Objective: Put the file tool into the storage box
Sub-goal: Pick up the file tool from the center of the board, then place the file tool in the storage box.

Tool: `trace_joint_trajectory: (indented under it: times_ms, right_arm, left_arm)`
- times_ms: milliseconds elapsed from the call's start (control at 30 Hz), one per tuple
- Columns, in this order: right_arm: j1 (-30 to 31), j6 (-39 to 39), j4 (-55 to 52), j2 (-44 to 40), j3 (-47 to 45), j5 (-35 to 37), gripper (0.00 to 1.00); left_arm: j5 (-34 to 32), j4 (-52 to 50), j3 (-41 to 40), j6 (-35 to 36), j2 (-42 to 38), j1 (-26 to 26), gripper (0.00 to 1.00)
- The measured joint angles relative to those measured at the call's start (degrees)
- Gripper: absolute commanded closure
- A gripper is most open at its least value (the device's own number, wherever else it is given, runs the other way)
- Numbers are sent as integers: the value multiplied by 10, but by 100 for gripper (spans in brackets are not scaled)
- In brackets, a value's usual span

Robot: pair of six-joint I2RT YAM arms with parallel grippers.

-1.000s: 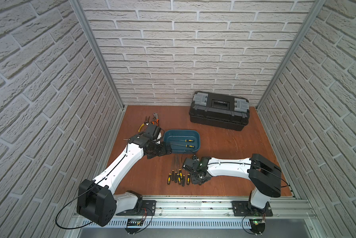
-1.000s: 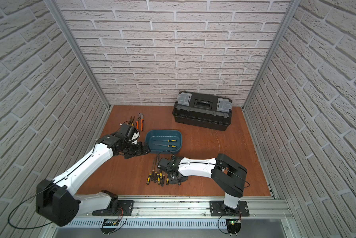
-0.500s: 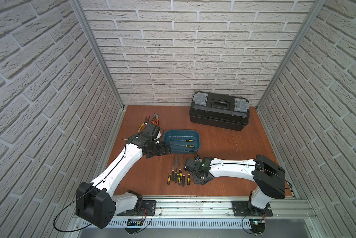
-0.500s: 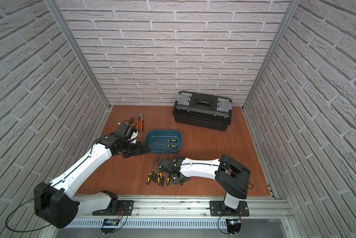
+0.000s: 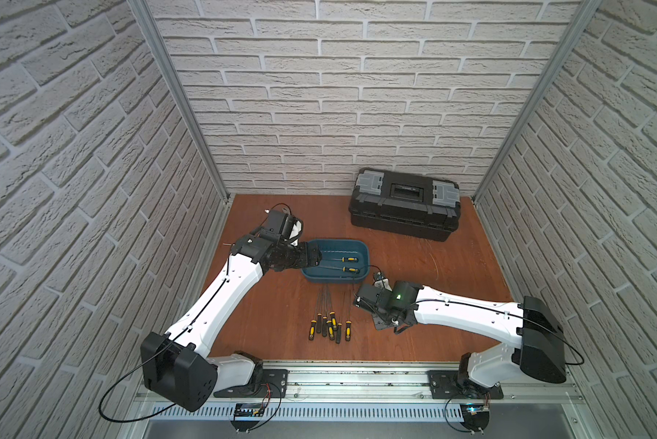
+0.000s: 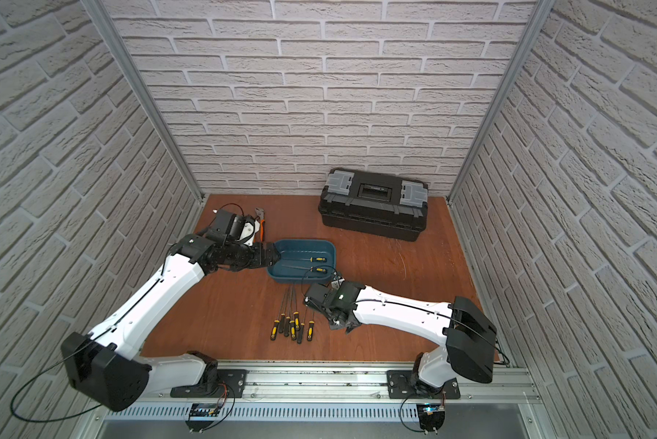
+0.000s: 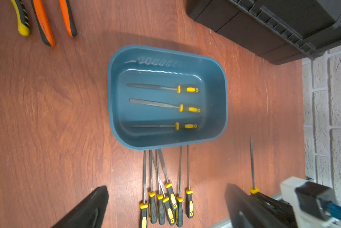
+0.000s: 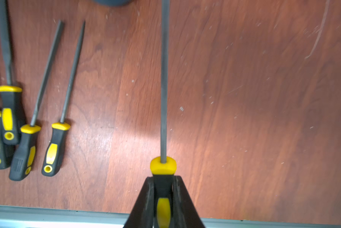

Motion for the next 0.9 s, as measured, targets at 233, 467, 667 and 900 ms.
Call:
trace_joint_trajectory:
  times_ms: [233, 467, 667, 900]
  right_arm:
    - [-87, -154, 12, -12, 91, -22, 89]
    - [-156, -341, 24, 53, 227, -97, 90]
    - [-157, -487, -1, 205, 375, -123, 94]
    - [-156, -600, -19, 324, 447, -121, 95]
  left_arm:
    - [6, 13, 15, 0, 28, 28, 2]
    - [5, 9, 23, -5, 32, 64, 2]
    - [-4, -13, 39, -12, 29, 89, 2]
    - [-17, -32, 40, -31, 12, 101, 2]
